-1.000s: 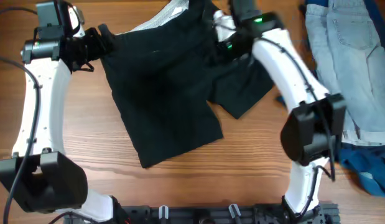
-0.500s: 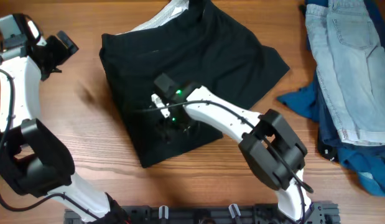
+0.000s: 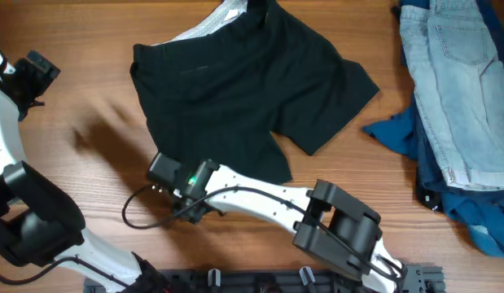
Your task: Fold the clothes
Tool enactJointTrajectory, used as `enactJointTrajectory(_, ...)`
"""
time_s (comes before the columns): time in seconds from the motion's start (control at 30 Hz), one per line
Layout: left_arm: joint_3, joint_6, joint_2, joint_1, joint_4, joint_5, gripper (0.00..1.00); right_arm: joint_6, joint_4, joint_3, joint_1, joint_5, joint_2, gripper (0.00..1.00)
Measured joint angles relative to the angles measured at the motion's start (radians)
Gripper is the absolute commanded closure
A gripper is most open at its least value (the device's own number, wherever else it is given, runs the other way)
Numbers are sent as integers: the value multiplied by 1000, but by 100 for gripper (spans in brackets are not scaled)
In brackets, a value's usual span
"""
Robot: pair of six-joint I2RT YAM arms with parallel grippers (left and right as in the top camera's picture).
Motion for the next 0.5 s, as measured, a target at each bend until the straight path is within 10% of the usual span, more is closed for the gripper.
enactJointTrajectory(0.17,0,0,0,0,0,0,0,-39,0,0,10,21,2,72)
enactJointTrajectory(0.5,0,0,0,0,-16,0,0,-166,-124,0,10,21,36,41)
